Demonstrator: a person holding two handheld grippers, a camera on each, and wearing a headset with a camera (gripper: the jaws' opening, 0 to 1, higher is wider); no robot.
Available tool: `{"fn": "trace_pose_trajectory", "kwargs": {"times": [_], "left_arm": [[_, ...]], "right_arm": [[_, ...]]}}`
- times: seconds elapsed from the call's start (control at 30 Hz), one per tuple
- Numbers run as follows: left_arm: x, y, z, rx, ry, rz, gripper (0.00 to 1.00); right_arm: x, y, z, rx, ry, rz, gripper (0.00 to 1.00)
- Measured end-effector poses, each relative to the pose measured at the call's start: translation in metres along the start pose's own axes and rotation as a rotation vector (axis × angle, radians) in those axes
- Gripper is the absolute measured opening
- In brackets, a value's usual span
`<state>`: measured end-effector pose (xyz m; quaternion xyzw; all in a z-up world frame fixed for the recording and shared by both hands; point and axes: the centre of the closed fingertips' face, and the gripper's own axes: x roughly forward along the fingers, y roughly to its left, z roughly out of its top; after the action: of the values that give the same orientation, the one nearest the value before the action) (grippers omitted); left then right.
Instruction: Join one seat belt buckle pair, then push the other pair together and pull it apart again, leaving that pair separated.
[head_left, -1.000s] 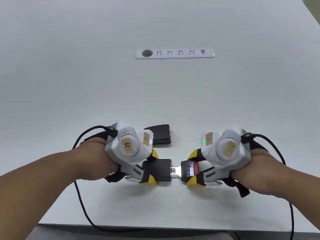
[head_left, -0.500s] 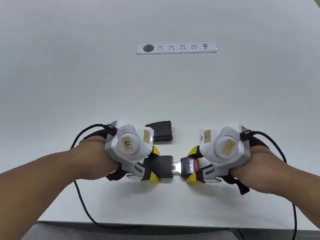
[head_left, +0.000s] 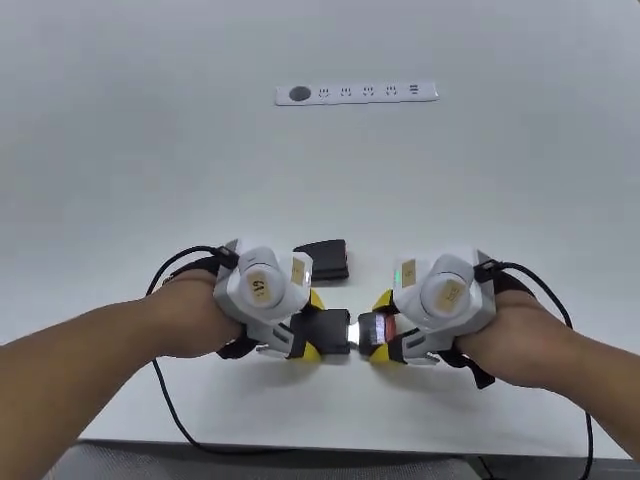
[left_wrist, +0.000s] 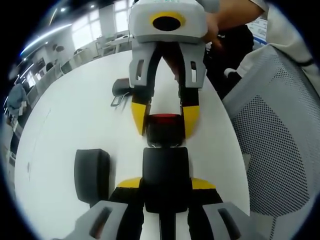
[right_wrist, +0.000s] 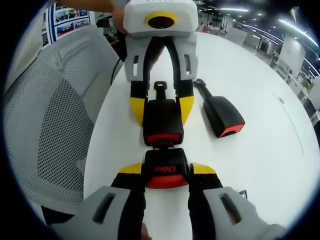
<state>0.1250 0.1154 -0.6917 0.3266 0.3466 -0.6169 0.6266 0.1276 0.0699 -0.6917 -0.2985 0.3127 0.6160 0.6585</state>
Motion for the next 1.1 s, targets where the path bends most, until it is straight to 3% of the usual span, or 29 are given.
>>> {"fn": "trace_pose_trajectory", "kwargs": {"times": [0.3,0.6,0.67,0.77,1.1], "left_arm": [[-0.001,0.002,0.000,0.006,-0.007,0.002,0.33],[-0.004,0.003,-0.005,0.006,-0.009,0.003,0.33],[-0.004,0.004,-0.005,-0.005,-0.038,0.012,0.32],[-0.003,0.001,-0.002,-0.011,-0.034,0.027,0.32],[-0.003,0.001,-0.003,-0.011,-0.034,0.008,0.31]], "right_arm": [[0.003,0.004,0.011,0.017,-0.030,-0.005,0.31],[0.000,0.003,0.004,0.010,-0.009,-0.010,0.31],[-0.002,0.003,0.002,0.005,-0.011,-0.007,0.31],[-0.002,0.003,0.001,-0.003,-0.001,-0.007,0.31],[-0.006,0.002,-0.004,-0.009,0.017,-0.008,0.30]]}}
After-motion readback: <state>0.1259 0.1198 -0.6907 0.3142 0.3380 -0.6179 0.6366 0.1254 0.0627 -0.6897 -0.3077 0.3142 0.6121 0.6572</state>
